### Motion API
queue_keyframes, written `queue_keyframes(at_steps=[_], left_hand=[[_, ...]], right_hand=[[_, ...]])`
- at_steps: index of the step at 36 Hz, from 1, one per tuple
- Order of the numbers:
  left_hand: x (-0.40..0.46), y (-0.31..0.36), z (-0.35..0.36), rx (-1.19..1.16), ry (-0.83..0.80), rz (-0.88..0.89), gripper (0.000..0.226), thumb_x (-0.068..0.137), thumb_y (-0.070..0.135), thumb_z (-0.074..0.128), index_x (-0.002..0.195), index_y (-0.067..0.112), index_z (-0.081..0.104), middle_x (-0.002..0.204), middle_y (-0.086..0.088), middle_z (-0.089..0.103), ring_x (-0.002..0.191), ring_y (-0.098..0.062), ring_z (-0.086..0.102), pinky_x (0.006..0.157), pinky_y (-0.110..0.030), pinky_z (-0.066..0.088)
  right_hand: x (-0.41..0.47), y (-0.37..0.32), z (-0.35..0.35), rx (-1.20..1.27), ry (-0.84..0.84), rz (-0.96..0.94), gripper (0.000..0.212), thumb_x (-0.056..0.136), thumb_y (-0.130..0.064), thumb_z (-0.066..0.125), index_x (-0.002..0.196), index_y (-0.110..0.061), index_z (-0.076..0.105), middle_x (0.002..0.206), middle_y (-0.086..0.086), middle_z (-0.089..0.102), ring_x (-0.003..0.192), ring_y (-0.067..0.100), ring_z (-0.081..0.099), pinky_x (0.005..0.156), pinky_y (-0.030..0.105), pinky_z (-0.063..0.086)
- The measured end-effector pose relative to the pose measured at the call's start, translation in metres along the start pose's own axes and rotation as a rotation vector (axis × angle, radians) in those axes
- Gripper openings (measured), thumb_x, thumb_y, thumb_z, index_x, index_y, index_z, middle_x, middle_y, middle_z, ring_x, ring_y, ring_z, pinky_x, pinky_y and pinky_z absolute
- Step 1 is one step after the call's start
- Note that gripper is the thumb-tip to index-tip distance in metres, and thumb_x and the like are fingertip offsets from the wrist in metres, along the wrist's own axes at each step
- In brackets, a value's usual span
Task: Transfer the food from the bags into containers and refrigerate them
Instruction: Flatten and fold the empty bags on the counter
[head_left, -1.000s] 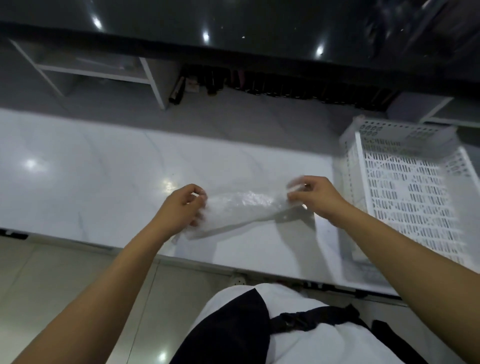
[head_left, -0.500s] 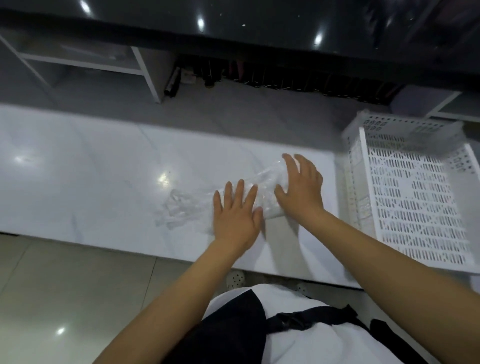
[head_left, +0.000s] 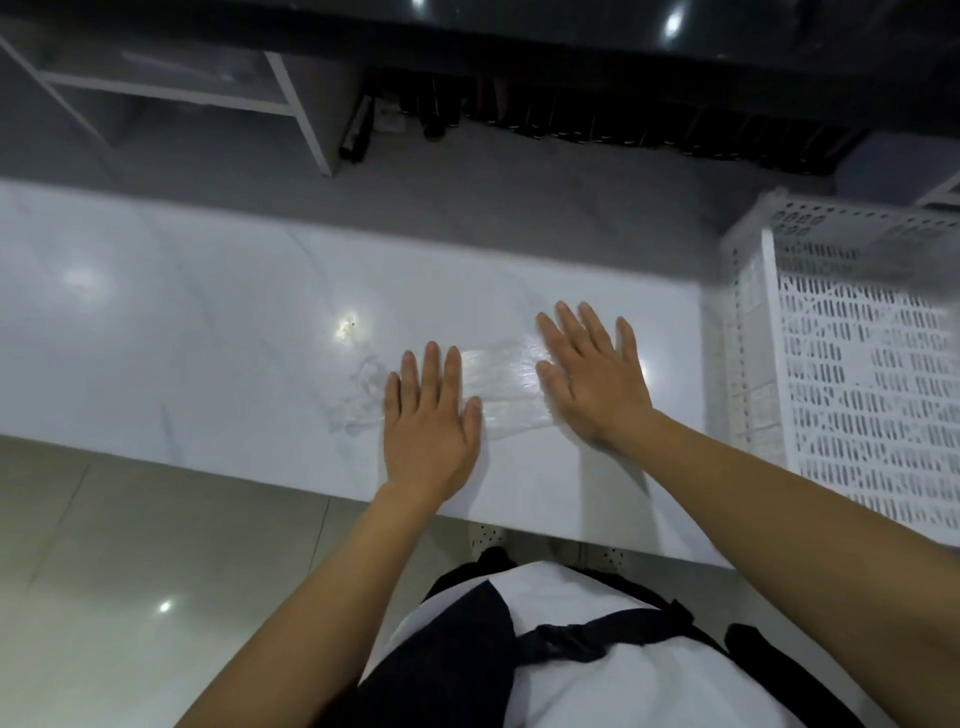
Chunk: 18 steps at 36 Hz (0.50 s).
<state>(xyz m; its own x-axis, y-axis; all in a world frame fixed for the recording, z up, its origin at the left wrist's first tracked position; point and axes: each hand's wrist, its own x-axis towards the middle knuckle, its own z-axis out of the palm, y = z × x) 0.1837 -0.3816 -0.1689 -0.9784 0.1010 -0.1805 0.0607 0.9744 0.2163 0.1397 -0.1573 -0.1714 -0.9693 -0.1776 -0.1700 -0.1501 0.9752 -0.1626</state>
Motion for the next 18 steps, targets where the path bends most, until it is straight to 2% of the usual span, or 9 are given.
queue_keyframes(at_steps=[5,9,12,18], left_hand=[[0.003,0.013,-0.009,-0.026,-0.012,-0.018,0.063,0.106,0.046,0.013,0.161,0.020,-0.002,0.169,-0.006,-0.009,0.154,-0.029,-0.017,0.124,-0.048,-0.011],[0.019,0.063,-0.007,-0.050,0.025,0.095,0.062,0.103,0.044,0.008,0.161,0.025,-0.001,0.169,-0.002,-0.007,0.155,-0.026,-0.014,0.124,-0.049,-0.011],[0.034,0.086,-0.001,-0.099,-0.023,0.108,0.059,0.106,0.043,0.010,0.161,0.027,-0.001,0.170,0.000,-0.001,0.155,-0.023,-0.010,0.124,-0.048,-0.008],[0.032,0.040,0.006,-0.006,0.005,0.060,0.057,0.105,0.047,0.010,0.160,0.035,-0.001,0.169,0.003,-0.004,0.156,-0.022,-0.009,0.124,-0.051,-0.004]], right_hand=[[-0.001,-0.002,0.000,-0.025,0.005,0.021,0.057,0.102,-0.056,-0.001,0.156,-0.041,-0.008,0.168,-0.007,-0.007,0.153,0.017,-0.015,0.121,0.054,-0.007],[-0.002,-0.005,-0.003,-0.022,-0.005,0.055,0.056,0.099,-0.056,-0.007,0.154,-0.046,-0.012,0.167,-0.007,-0.012,0.152,0.020,-0.018,0.120,0.058,-0.008],[-0.002,-0.003,-0.001,-0.077,-0.028,0.045,0.058,0.098,-0.056,-0.003,0.152,-0.043,-0.020,0.166,-0.003,-0.018,0.151,0.023,-0.022,0.119,0.061,-0.005],[0.000,0.003,0.001,-0.039,-0.005,0.030,0.057,0.101,-0.056,-0.003,0.155,-0.041,-0.015,0.167,-0.007,-0.013,0.152,0.019,-0.019,0.120,0.057,-0.007]])
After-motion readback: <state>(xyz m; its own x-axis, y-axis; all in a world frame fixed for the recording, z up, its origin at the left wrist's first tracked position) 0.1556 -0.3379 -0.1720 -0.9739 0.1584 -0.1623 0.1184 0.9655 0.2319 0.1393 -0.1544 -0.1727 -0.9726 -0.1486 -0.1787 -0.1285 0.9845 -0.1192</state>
